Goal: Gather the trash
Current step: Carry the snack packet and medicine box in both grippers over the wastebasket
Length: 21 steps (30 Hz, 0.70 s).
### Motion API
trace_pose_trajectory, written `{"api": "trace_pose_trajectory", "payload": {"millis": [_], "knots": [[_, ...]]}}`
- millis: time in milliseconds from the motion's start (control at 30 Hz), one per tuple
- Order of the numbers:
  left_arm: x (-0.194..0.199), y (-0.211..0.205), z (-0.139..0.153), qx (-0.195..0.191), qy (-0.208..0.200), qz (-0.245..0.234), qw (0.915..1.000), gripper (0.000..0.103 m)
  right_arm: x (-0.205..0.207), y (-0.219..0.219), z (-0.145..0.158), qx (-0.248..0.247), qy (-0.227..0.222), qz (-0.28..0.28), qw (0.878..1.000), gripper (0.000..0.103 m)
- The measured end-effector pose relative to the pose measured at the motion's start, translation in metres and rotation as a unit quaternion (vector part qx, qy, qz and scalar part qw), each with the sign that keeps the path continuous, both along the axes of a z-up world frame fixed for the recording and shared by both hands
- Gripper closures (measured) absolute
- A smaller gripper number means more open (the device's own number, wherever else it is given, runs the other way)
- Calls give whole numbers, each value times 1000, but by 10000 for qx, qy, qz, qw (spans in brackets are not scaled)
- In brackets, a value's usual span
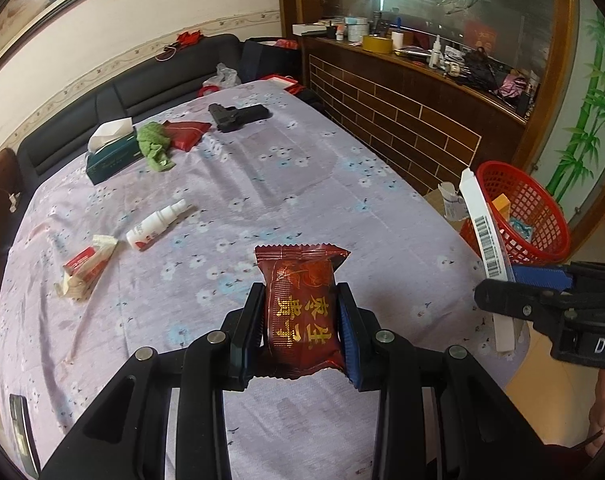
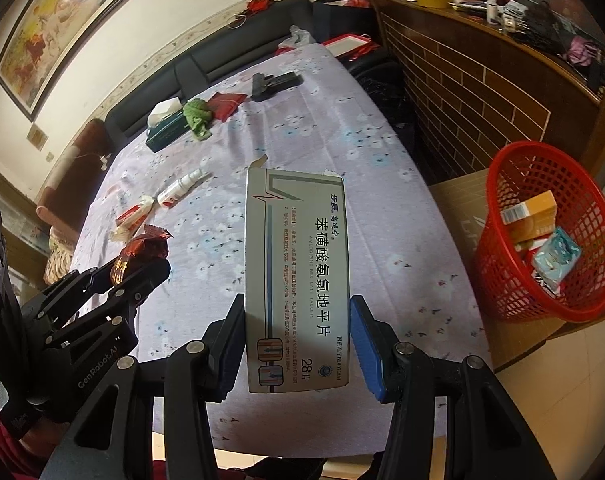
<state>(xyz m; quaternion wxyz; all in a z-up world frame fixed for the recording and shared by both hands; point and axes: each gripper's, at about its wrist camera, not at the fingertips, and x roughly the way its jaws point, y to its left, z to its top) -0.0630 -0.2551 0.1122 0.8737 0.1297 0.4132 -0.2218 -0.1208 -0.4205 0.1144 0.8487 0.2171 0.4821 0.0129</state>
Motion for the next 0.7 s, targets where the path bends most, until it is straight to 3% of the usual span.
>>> {"api": "trace_pose_trajectory", "payload": {"millis": [367,700], "knots": [[1,-19,1,-79,52,-379,9992,70,-22,-21,-4,26,106,-454,9989,49],[-7,-91,21,-344,91,-1225,9918,70,-59,-88,12,21,-10,-1396,9902,49]]}}
